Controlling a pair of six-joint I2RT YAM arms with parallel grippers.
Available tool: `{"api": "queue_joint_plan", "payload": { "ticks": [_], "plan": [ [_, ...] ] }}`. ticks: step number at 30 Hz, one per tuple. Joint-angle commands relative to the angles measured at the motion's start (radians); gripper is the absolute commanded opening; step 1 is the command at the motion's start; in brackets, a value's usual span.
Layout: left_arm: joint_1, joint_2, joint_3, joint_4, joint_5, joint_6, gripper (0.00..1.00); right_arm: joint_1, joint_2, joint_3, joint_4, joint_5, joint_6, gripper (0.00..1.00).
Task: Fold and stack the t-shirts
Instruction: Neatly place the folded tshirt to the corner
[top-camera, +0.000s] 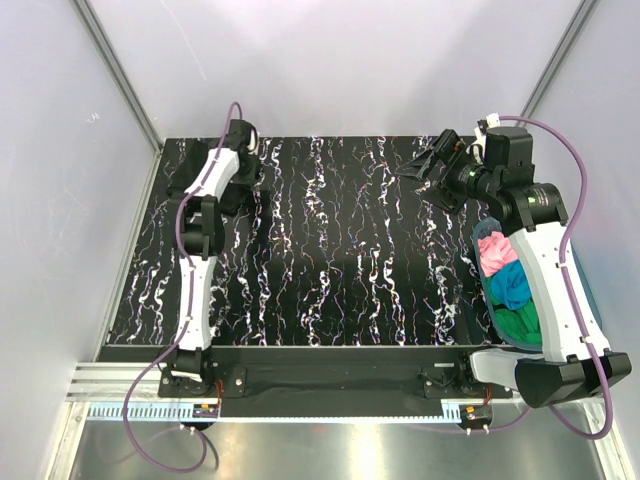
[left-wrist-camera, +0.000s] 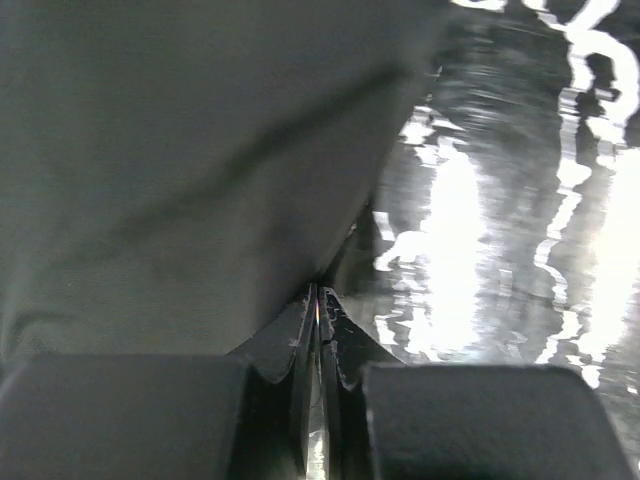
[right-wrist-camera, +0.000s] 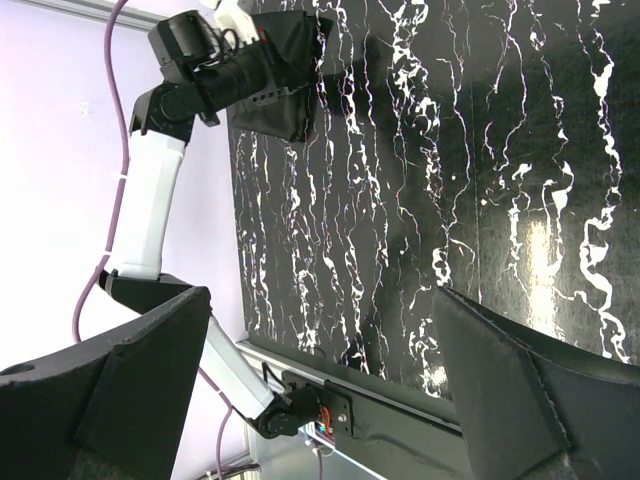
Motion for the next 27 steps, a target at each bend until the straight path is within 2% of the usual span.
{"api": "queue_joint_plan", "payload": {
  "ticks": [1,8,10,12,16,18,23,24,26,27],
  "plan": [
    [0.037,0.005,0.057,0.046,0.017,-0.009,0.1,0.005,-0.002,0.024,0.003,0.022,0.013,1.0],
    [0.072,0.005,0.096,0.082,0.021,-0.105,0.13,0.008,-0.023,0.016,-0.008,0.038,0.029,1.0],
    [0.092,-0.007,0.096,0.084,0.085,-0.139,0.13,0.006,-0.036,0.009,-0.009,0.045,0.032,1.0],
    [0.103,-0.077,0.041,0.125,0.203,-0.18,0.14,0.006,-0.042,-0.002,-0.008,0.048,0.041,1.0],
    [0.103,-0.275,-0.198,0.251,0.345,-0.237,0.21,0.009,-0.047,-0.039,0.033,0.048,0.059,1.0],
    [0.104,-0.378,-0.292,0.268,0.346,-0.242,0.23,0.012,-0.05,-0.05,0.046,0.049,0.069,1.0],
    [0.161,-0.466,-0.326,0.204,0.274,-0.236,0.25,0.018,-0.063,-0.073,0.076,0.055,0.084,1.0],
    [0.19,-0.474,-0.329,0.202,0.23,-0.239,0.3,0.018,-0.068,-0.079,0.079,0.057,0.086,1.0],
    [0.218,-0.478,-0.334,0.201,0.181,-0.233,0.31,0.02,-0.082,-0.106,0.099,0.058,0.098,1.0],
    [0.238,-0.474,-0.326,0.193,0.102,-0.226,0.31,0.02,-0.094,-0.119,0.109,0.06,0.102,1.0]
  ]
}}
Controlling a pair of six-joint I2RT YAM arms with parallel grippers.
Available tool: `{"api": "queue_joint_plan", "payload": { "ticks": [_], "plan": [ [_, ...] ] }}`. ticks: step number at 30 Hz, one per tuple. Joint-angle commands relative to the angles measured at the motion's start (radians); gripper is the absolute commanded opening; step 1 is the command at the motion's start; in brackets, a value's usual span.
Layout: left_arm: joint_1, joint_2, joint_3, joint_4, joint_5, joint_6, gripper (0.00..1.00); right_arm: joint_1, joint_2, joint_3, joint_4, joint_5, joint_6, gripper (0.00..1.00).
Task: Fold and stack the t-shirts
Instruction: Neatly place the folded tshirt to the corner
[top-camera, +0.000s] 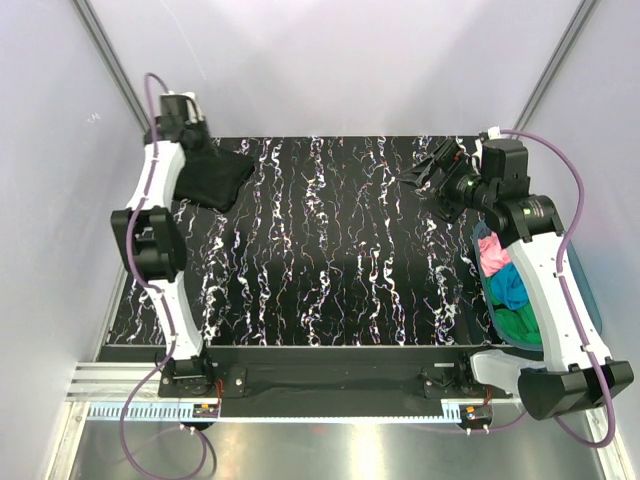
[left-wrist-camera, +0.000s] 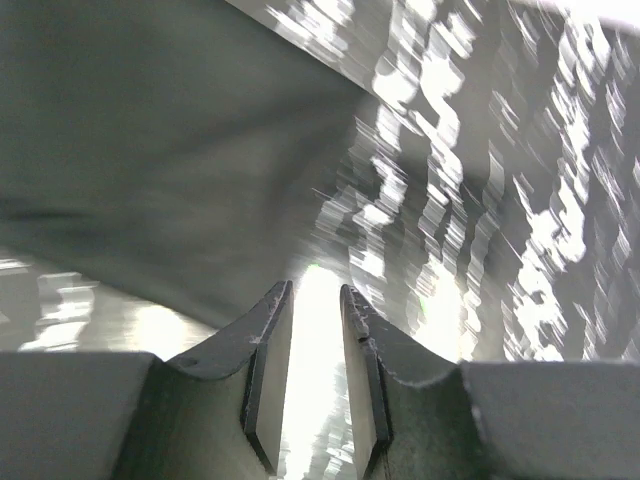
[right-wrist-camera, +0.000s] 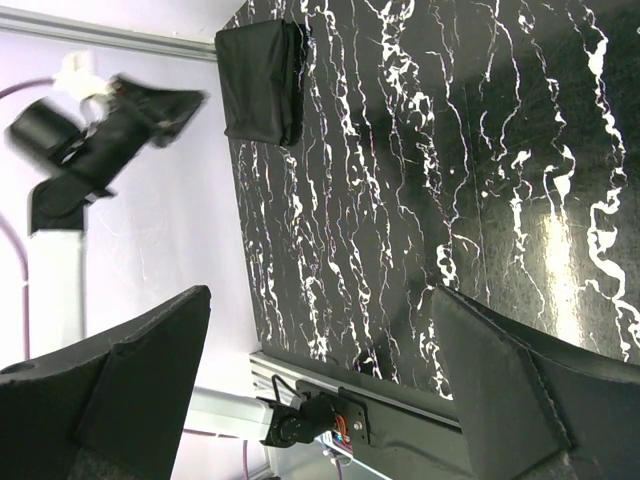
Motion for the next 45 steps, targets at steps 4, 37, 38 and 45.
{"api": "queue_joint_plan", "payload": {
  "ticks": [4,37,38,45],
  "plan": [
    [0.106,0.049,0.067,0.001,-0.274,0.046,0.33,0.012,-0.078,-0.089,0.102,0.022,0.058,1.0],
    [0.338,0.283,0.055,0.125,-0.023,-0.419,0.47,0.018,-0.121,-0.144,0.088,0.054,0.049,0.99],
    [0.341,0.281,0.045,0.125,-0.029,-0.433,0.47,0.017,-0.122,-0.147,0.088,0.056,0.048,0.99],
    [0.379,0.244,-0.108,0.225,-0.015,-0.563,0.41,0.017,-0.145,-0.169,0.082,0.077,0.037,1.0]
  ]
}}
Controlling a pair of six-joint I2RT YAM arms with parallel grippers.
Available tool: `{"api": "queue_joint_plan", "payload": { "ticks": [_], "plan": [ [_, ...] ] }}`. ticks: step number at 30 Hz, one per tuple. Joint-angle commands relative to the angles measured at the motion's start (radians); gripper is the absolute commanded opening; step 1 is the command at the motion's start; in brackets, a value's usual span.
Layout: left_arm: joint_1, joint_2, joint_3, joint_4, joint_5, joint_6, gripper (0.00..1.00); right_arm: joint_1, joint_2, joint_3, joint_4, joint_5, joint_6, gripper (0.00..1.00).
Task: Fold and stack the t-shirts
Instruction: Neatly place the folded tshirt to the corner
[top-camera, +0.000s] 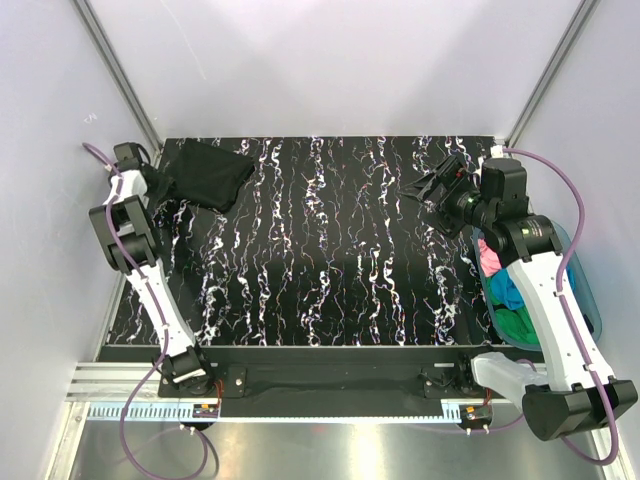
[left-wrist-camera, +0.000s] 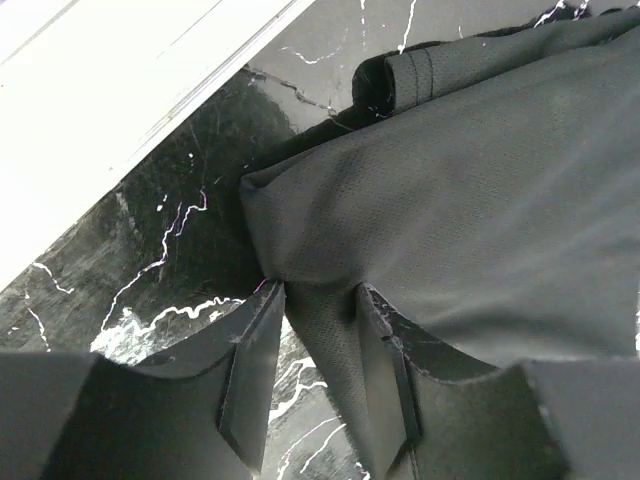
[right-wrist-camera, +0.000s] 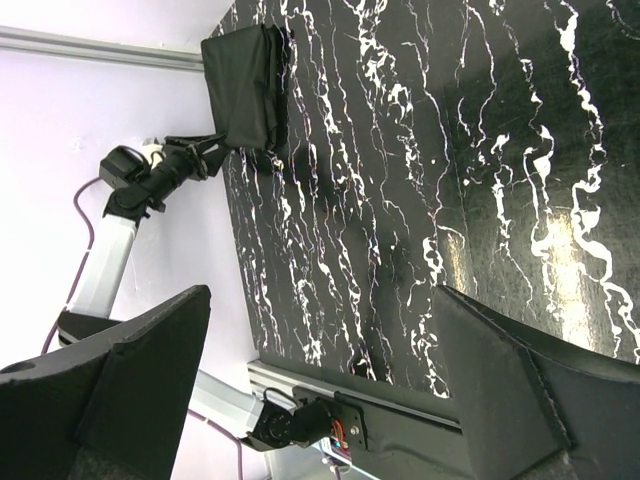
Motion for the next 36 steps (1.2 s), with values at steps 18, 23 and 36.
{"api": "queue_joint_plan", "payload": {
  "ticks": [18,23,36],
  "plan": [
    [0.026,-0.225,-0.331,0.04,-0.108,-0.214,0.32,0.009,0.032,0.097,0.016,0.0,-0.051,1.0],
    [0.025,-0.265,-0.364,0.003,-0.158,-0.208,0.32,0.009,0.019,0.122,-0.017,-0.003,-0.077,0.99],
    [-0.028,-0.391,-0.305,-0.124,-0.211,-0.141,0.46,0.008,-0.014,0.119,-0.027,-0.029,-0.076,1.0]
  ]
}}
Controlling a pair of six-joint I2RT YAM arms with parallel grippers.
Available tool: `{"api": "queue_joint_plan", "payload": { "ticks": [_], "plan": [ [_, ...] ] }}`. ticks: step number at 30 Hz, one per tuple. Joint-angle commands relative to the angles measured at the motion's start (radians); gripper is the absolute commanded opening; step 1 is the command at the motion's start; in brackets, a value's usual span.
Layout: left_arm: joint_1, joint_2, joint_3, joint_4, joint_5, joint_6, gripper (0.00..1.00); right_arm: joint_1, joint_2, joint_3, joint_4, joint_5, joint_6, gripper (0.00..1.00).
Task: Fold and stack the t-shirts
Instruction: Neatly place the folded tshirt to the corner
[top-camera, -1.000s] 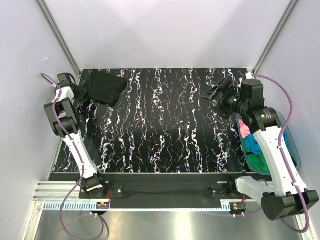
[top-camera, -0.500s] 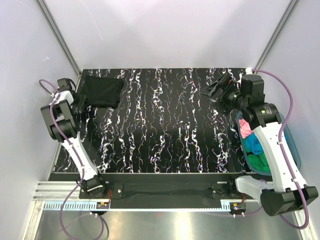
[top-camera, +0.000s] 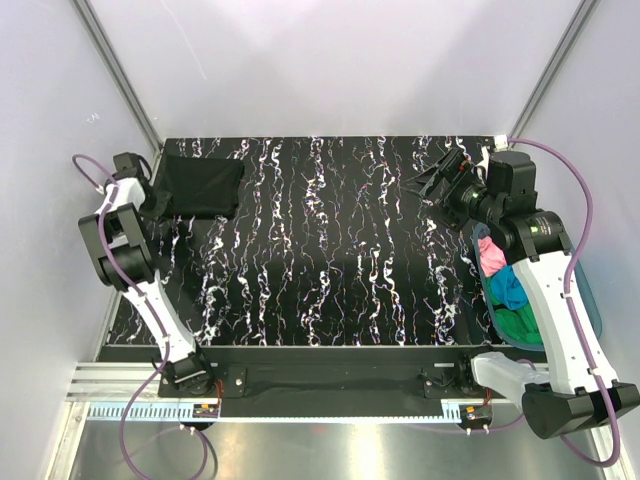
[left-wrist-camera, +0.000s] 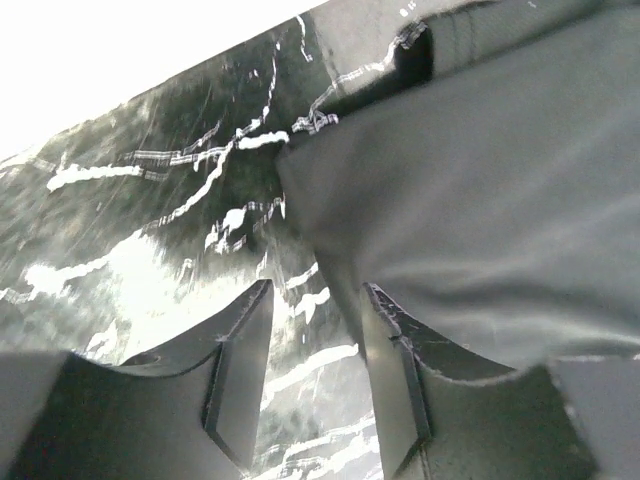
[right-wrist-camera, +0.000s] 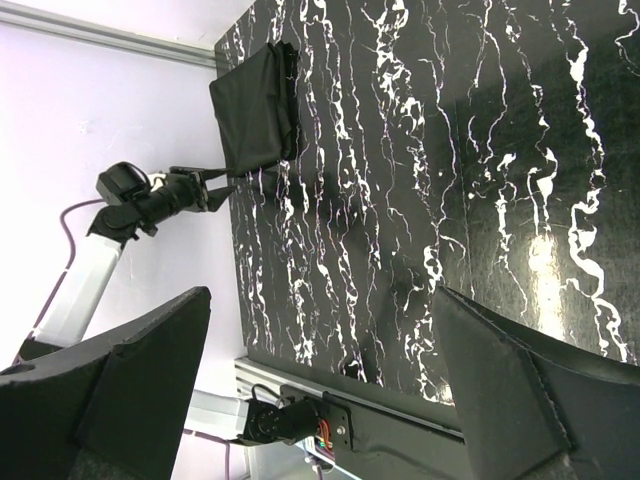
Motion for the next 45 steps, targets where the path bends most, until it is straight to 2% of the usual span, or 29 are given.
{"api": "queue_joint_plan", "payload": {
  "ticks": [1,4,6,8,10,11,13,14,16,20,27,33,37,45],
  "plan": [
    [-0.039,-0.119,0.038,-0.059,-0.062,0.038,0.46,0.008,-0.02,0.032,0.018,-0.024,-0.006,1.0],
    [-0.061,-0.168,0.004,-0.045,-0.088,0.07,0.47,0.008,-0.025,0.033,0.029,-0.027,0.001,1.0],
    [-0.093,-0.177,0.006,-0.027,-0.079,0.096,0.43,0.009,-0.029,0.032,0.034,-0.028,0.003,1.0],
    [-0.142,-0.177,0.014,0.03,-0.025,0.158,0.29,0.008,-0.035,0.021,0.034,-0.03,0.006,1.0],
    [-0.194,-0.144,0.084,0.026,0.0,0.219,0.12,0.008,-0.042,0.01,0.04,-0.028,0.012,1.0],
    [-0.21,-0.092,0.116,0.016,0.015,0.241,0.0,0.008,-0.048,0.001,0.043,-0.03,0.012,1.0],
    [-0.24,-0.041,0.205,-0.014,0.05,0.276,0.0,0.008,-0.054,-0.004,0.042,-0.03,0.017,1.0],
    [-0.245,0.009,0.227,-0.017,0.111,0.278,0.0,0.008,-0.055,-0.008,0.04,-0.028,0.015,1.0],
    [-0.257,0.04,0.247,-0.01,0.138,0.242,0.0,0.008,-0.058,-0.007,0.037,-0.022,0.017,1.0],
    [-0.26,0.045,0.129,0.173,0.213,0.152,0.0,0.008,-0.063,0.004,0.023,-0.013,0.012,1.0],
    [-0.26,0.132,0.135,0.245,0.256,0.103,0.0,0.008,-0.089,0.016,-0.024,0.019,-0.008,1.0],
    [-0.26,0.12,0.126,0.266,0.239,0.112,0.0,0.008,-0.1,0.021,-0.041,0.033,-0.009,1.0],
    [-0.259,0.133,0.173,0.23,0.244,0.118,0.0,0.008,-0.106,0.013,-0.038,0.036,-0.003,1.0],
    [-0.262,0.128,0.164,0.286,0.27,0.081,0.0,0.008,-0.118,-0.016,-0.015,0.032,0.028,1.0]
  ]
}}
